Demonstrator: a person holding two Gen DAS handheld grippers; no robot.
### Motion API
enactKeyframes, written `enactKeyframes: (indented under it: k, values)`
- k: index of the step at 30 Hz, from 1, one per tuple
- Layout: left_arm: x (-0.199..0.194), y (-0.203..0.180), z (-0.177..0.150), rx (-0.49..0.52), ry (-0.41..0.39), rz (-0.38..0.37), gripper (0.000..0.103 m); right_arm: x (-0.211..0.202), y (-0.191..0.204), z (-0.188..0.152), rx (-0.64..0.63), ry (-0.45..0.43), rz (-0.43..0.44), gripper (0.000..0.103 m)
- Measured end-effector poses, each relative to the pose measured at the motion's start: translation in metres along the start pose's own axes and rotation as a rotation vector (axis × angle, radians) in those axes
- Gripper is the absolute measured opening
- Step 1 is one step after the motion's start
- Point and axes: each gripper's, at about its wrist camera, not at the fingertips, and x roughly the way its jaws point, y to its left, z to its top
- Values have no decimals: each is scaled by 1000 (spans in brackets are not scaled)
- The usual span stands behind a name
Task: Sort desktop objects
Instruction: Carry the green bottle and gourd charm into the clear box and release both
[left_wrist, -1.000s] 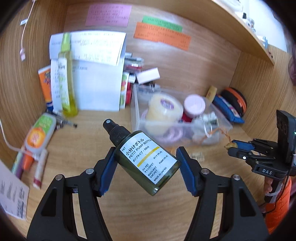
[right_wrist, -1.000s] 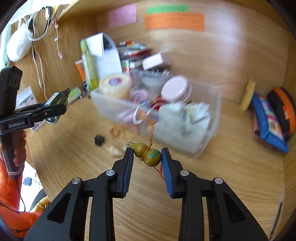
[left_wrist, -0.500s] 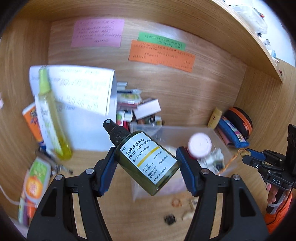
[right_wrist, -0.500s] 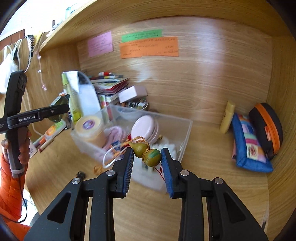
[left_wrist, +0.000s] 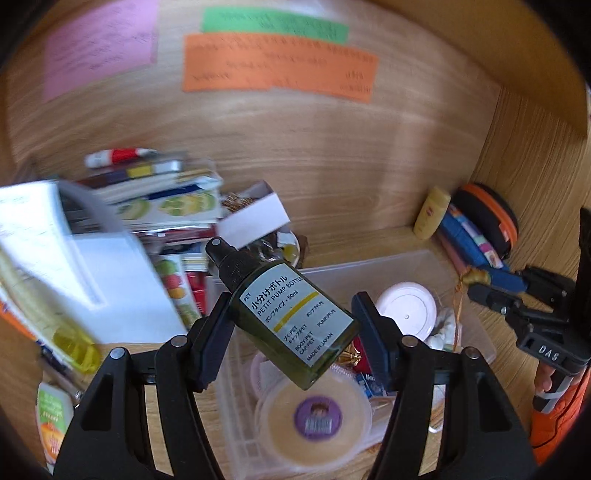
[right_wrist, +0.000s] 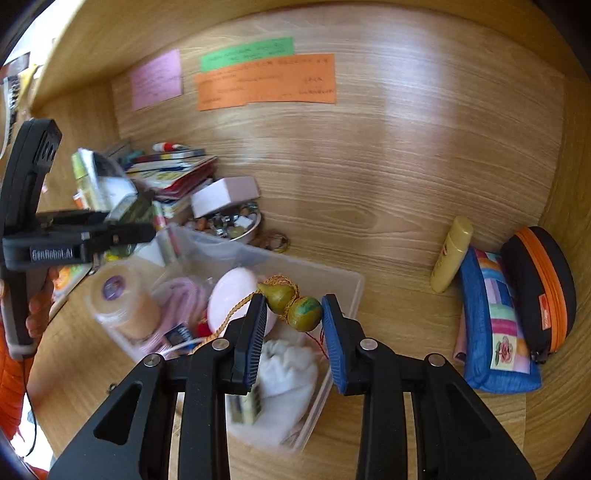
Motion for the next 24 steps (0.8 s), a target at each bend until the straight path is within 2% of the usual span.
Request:
enactKeyframes:
  k: [6,14,20,24]
  values:
    - [29,-14,7,97,116,-19,64,21,-10,6,45,25,-16,28]
    - [63,-31,5,234,300,6,64,39,-7,-4,6,74,-31,28]
    - [79,-46,-2,333,396,37,64,45,-4,-10,-17,97,-49,28]
    - [83,-47,-5,347,443,41,64,49,1,-13,-44,114,-63,28]
